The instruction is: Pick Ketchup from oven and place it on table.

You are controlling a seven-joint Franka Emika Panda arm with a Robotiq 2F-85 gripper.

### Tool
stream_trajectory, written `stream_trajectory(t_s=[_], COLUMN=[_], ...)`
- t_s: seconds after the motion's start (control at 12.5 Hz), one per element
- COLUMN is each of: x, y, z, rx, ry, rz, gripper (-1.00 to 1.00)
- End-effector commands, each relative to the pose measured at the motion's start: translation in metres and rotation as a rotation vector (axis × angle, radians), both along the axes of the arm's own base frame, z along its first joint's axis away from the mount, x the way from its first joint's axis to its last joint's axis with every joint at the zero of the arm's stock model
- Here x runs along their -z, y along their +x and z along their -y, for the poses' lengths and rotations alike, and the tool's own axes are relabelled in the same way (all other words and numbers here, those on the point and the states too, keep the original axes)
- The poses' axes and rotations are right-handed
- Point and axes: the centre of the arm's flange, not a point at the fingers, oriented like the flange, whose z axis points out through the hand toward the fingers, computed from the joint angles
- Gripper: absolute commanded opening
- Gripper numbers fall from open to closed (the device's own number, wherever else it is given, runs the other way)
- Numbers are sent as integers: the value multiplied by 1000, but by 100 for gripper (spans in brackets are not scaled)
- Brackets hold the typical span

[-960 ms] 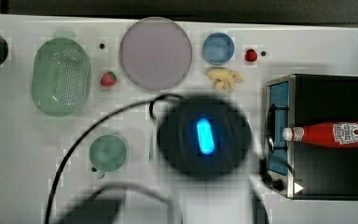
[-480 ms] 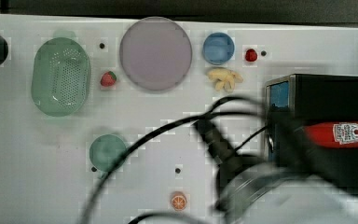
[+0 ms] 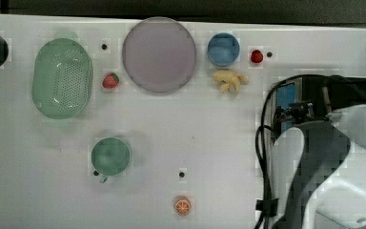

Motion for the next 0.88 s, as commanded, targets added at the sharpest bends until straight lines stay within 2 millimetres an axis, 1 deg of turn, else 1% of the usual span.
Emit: stream_trajectory(t_s=[0.08, 0.32, 0.4, 0.56, 0.64, 0.88], x=[-34, 4, 25, 52, 62, 82], y=[-2, -1, -3, -8, -8, -6], z=[41, 93, 117, 135, 139, 155], rx=[36, 122, 161, 191, 200, 236], ry=[-94, -172, -206, -219, -219, -246], rz=[133, 140, 121, 72, 56, 86], gripper=[100, 100, 100, 100, 100, 100])
